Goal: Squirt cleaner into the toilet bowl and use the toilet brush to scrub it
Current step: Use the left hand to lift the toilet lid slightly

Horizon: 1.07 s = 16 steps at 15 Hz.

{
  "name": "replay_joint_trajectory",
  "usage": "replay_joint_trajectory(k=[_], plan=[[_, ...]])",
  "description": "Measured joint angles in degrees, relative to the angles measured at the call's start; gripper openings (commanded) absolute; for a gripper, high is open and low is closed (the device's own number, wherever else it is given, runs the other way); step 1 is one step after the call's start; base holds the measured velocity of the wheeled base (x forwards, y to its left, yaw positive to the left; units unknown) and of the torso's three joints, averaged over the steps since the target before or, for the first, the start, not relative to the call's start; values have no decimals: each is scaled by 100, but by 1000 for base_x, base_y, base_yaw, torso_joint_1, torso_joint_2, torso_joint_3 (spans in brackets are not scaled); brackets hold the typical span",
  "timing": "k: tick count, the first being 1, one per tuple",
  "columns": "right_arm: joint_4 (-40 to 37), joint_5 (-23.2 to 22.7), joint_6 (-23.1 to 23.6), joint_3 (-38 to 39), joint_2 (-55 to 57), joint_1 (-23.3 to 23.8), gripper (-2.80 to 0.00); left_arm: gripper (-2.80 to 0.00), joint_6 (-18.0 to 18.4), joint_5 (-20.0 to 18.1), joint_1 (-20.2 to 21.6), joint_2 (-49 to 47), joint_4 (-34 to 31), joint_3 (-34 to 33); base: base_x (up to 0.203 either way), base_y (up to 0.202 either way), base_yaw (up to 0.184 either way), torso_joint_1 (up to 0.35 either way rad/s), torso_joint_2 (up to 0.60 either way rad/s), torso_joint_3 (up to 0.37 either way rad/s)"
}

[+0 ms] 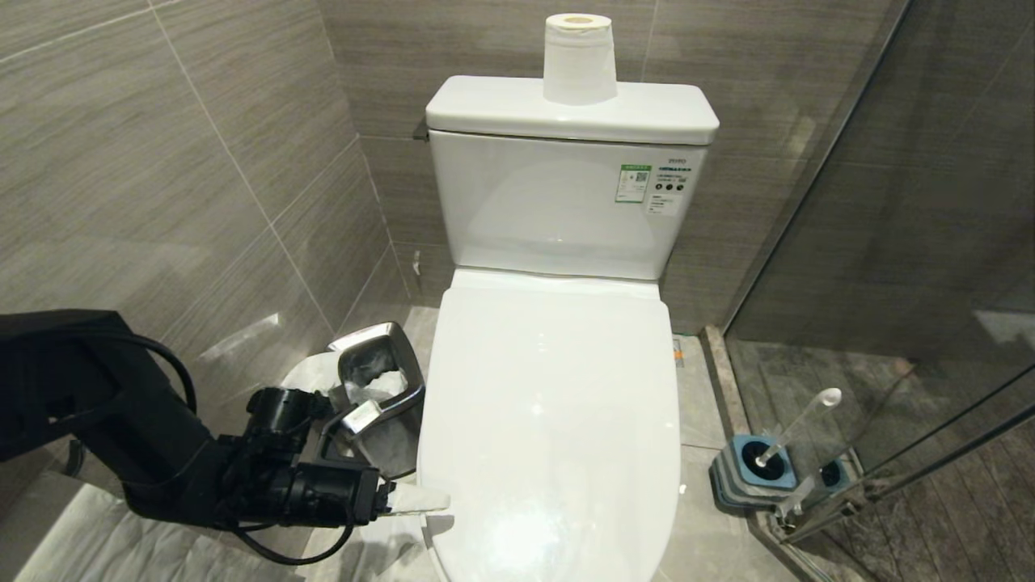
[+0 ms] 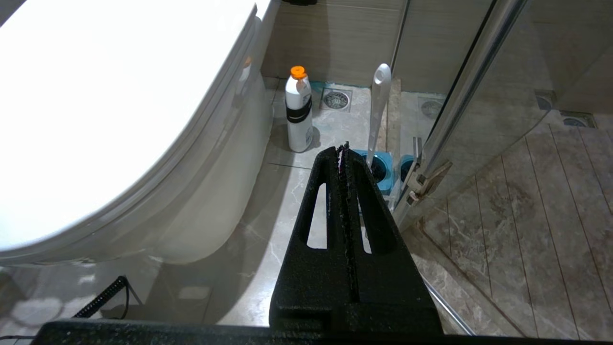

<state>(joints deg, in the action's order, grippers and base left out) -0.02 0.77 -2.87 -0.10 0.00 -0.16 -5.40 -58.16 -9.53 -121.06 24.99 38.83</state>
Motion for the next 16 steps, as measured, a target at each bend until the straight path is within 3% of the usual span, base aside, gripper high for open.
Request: replay_joint_trajectory(k=[4, 11, 16], plan=[[1, 3, 0, 0, 0, 0, -280, 0, -9, 244, -210, -44, 28, 65, 0, 0, 0, 0, 0, 0], [2, -1, -4, 0, 0, 0, -280, 0, -210, 318, -339, -18, 125, 235, 0, 0, 0, 0, 0, 0], [2, 0, 0, 0, 0, 0, -280, 0, -424, -123, -361, 82, 202, 217, 0, 0, 0, 0, 0, 0]])
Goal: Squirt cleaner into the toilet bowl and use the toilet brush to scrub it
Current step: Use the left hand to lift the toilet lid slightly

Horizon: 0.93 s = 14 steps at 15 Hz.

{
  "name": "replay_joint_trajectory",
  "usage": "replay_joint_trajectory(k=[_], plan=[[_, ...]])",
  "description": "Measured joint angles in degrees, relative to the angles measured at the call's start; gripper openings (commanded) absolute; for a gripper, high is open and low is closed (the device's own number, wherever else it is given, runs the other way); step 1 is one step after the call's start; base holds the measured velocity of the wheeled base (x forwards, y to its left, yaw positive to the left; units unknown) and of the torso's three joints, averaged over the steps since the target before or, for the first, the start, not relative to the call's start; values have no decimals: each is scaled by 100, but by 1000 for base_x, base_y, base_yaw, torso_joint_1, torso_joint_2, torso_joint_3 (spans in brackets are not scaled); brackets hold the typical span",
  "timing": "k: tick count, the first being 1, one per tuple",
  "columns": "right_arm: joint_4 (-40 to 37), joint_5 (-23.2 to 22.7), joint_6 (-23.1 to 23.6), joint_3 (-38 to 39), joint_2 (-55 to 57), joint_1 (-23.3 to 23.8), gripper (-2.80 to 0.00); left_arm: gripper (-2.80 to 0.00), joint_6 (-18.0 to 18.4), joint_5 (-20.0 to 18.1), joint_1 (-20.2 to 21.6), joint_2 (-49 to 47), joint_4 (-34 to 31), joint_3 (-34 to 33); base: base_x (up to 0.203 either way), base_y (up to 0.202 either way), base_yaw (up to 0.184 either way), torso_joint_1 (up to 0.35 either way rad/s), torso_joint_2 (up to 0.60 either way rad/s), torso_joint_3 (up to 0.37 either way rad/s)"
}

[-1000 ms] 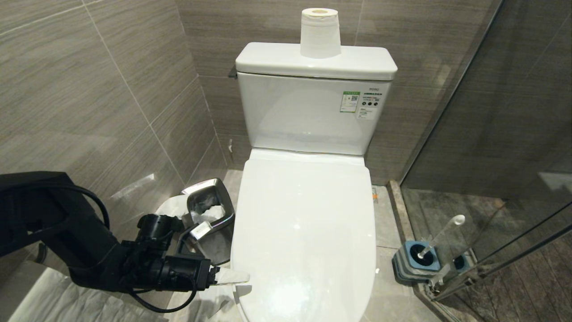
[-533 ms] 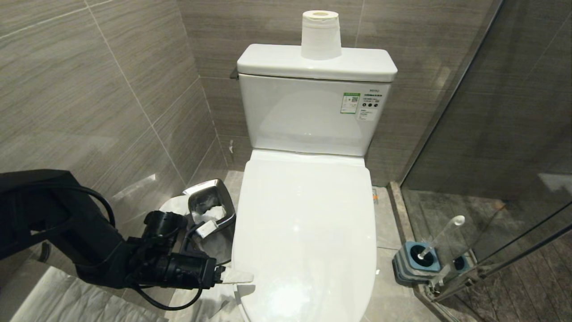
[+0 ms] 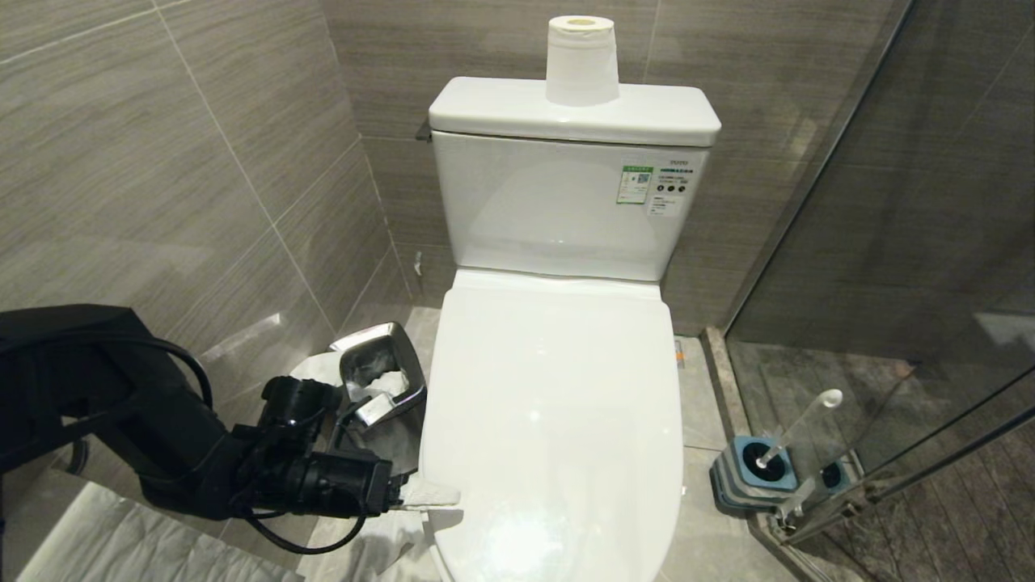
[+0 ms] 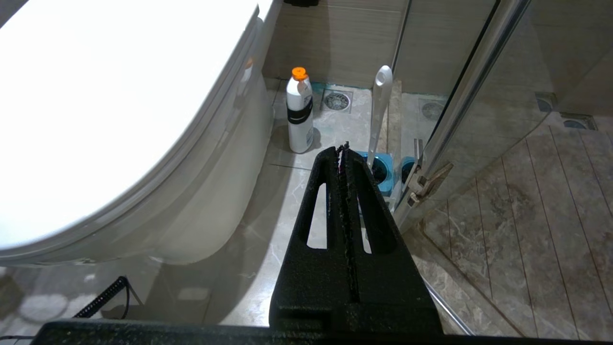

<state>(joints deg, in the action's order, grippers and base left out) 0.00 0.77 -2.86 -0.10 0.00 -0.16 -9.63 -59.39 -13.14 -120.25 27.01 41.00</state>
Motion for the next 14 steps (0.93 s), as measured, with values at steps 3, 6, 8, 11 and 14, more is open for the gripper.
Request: replay_joint_trajectory(k=[3, 6, 8, 11, 14], plan=[[0, -1, -2, 0, 0, 1, -280, 0, -295, -364, 17, 88, 27, -25, 0, 0, 0, 0, 0, 0], [0, 2, -2, 0, 0, 0, -280, 0, -423, -613, 11, 146, 134, -14, 0, 0, 0, 0, 0, 0], [0, 0, 0, 0, 0, 2, -280, 0, -450, -616, 17, 194, 179, -34, 0, 0, 0, 0, 0, 0], [0, 2, 0, -1, 0, 0, -280, 0, -530, -847, 28, 280, 193, -82, 0, 0, 0, 0, 0, 0], [0, 0, -2, -1, 0, 0, -280, 0, -871, -1227, 122, 481, 179, -156, 0, 0, 0, 0, 0, 0]])
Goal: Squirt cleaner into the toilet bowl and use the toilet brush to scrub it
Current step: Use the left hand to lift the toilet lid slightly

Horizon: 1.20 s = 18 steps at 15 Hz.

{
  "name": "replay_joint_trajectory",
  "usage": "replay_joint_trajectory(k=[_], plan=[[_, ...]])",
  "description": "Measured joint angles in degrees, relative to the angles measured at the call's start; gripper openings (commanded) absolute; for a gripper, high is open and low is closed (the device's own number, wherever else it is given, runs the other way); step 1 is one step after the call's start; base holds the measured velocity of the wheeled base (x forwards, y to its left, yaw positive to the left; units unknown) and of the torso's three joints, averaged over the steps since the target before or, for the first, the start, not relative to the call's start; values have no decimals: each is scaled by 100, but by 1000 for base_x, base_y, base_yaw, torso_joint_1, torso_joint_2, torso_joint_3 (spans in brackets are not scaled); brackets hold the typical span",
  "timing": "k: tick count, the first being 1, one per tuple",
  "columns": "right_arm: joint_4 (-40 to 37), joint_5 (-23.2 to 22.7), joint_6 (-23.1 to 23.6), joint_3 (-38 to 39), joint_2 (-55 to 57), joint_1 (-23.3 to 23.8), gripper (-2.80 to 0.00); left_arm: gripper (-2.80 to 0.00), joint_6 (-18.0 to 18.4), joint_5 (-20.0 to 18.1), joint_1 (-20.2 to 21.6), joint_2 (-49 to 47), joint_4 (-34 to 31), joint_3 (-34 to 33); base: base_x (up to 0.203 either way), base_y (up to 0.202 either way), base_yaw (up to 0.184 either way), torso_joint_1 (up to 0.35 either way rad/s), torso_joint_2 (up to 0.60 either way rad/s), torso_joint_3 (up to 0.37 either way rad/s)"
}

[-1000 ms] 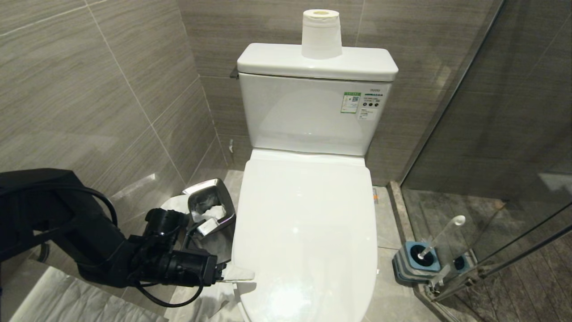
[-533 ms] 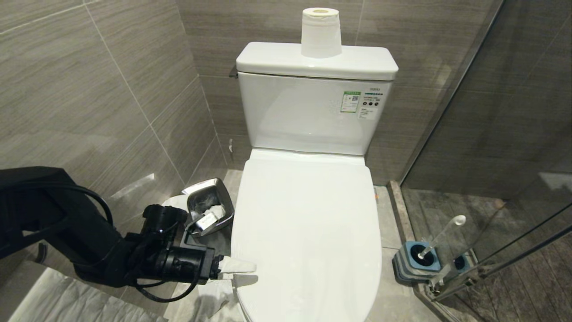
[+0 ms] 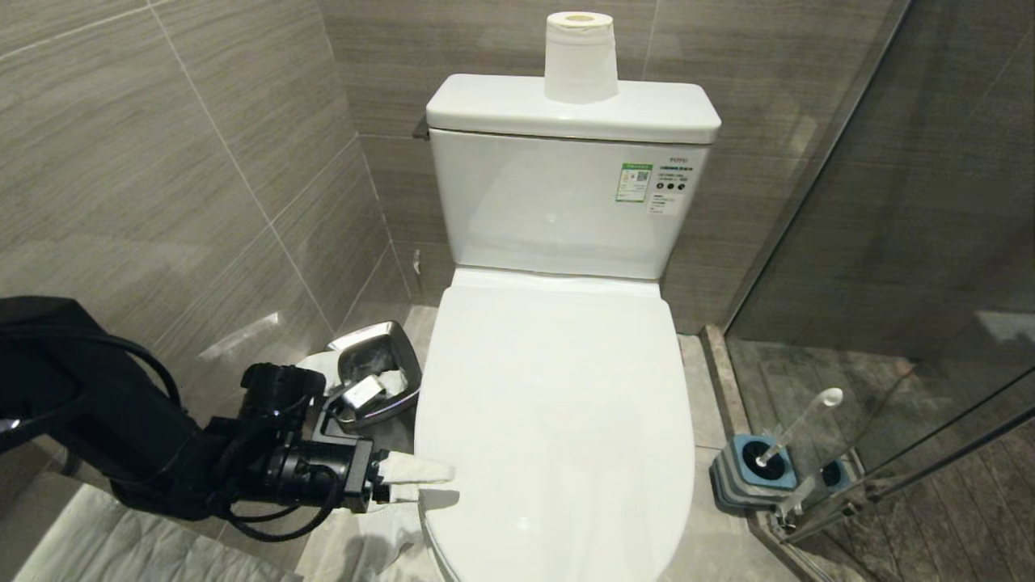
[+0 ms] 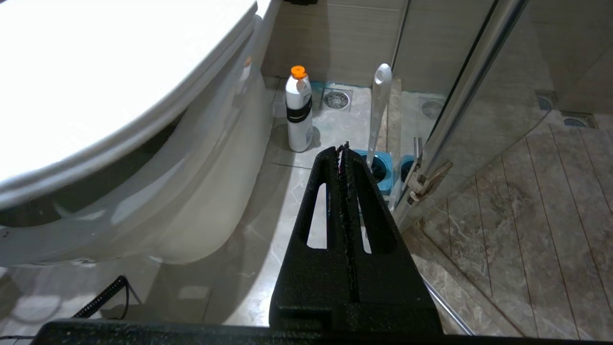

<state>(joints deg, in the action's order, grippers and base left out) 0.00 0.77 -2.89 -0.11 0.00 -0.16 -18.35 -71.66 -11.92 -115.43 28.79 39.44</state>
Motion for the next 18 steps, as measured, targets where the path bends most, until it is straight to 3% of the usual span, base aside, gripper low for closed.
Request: replay_joint_trajectory(k=[3, 18], plan=[[0, 0, 0, 0, 0, 0, -280, 0, -265, -199, 55, 260, -5, -39, 0, 0, 0, 0, 0, 0], [0, 0, 0, 1, 0, 2, -280, 0, -480, -296, -249, 799, -33, 185, 0, 0, 0, 0, 0, 0]])
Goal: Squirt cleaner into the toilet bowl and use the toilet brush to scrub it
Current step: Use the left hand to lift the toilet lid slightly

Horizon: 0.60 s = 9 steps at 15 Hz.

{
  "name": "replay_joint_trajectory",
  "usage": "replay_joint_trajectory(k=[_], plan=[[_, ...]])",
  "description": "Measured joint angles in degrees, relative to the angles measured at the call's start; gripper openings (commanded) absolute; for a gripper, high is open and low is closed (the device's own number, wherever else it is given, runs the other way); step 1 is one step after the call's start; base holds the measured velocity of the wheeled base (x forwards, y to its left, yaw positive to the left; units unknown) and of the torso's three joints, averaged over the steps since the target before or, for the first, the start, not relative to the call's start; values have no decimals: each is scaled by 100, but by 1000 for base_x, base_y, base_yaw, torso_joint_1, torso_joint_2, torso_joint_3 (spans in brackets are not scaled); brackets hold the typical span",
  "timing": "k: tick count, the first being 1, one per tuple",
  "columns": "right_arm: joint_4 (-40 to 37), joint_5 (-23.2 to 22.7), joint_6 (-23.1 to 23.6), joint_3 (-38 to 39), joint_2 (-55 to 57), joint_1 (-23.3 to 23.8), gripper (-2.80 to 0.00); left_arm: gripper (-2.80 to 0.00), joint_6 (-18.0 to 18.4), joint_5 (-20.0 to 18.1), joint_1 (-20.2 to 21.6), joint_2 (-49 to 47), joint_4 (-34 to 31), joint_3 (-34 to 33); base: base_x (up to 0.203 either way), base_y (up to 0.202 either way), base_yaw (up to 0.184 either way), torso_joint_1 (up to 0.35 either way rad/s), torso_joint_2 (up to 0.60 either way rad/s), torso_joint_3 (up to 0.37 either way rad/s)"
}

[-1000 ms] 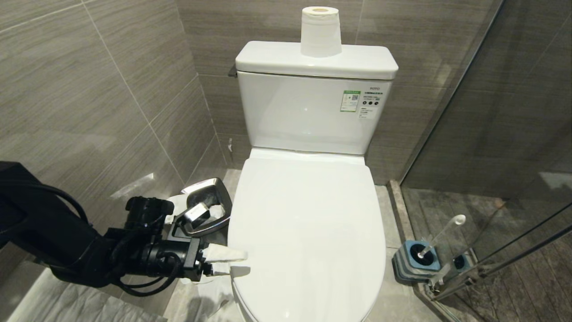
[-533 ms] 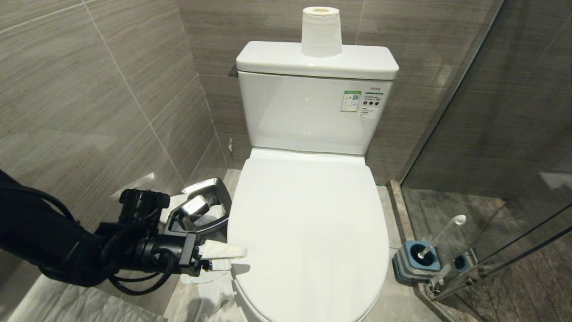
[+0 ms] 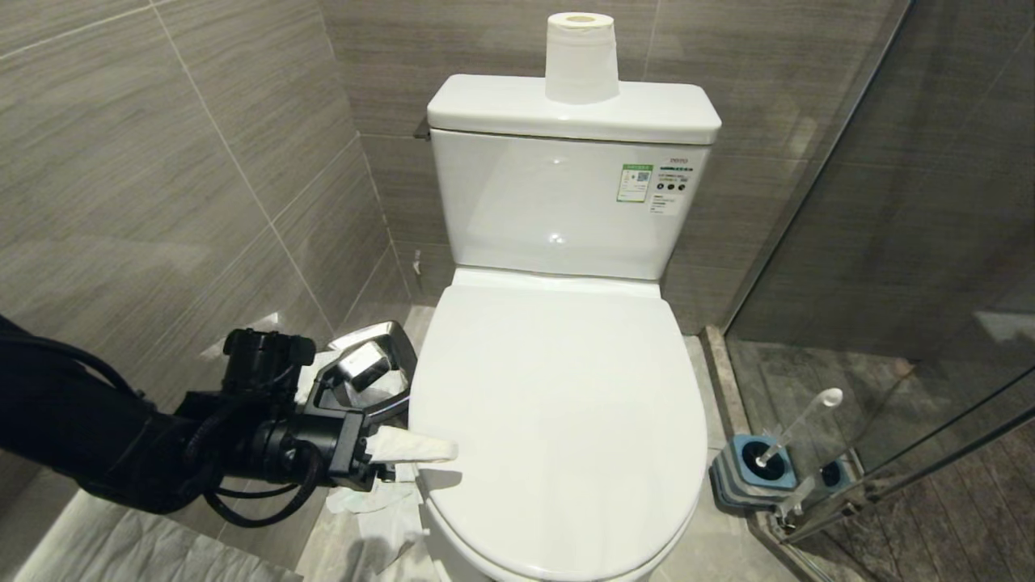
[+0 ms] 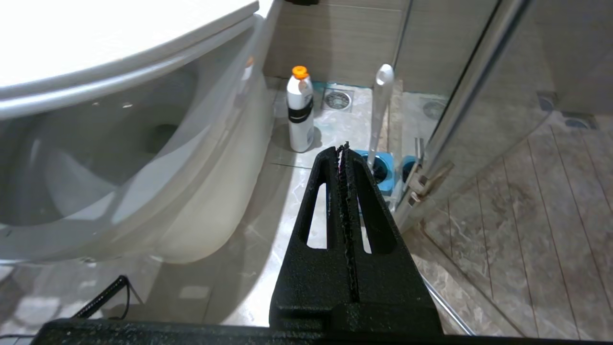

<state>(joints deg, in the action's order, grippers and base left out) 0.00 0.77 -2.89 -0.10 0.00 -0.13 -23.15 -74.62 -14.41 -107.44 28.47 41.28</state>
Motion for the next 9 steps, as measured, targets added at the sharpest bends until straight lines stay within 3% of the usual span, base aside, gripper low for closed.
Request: replay_joint_trajectory(k=[6, 9], plan=[[0, 0, 0, 0, 0, -2, -280, 0, -859, 17, 6, 411, 34, 452, 0, 0, 0, 0, 0, 0], [0, 0, 5, 0, 0, -2, -280, 0, -1059, 32, 11, 639, 36, 559, 0, 0, 0, 0, 0, 0]])
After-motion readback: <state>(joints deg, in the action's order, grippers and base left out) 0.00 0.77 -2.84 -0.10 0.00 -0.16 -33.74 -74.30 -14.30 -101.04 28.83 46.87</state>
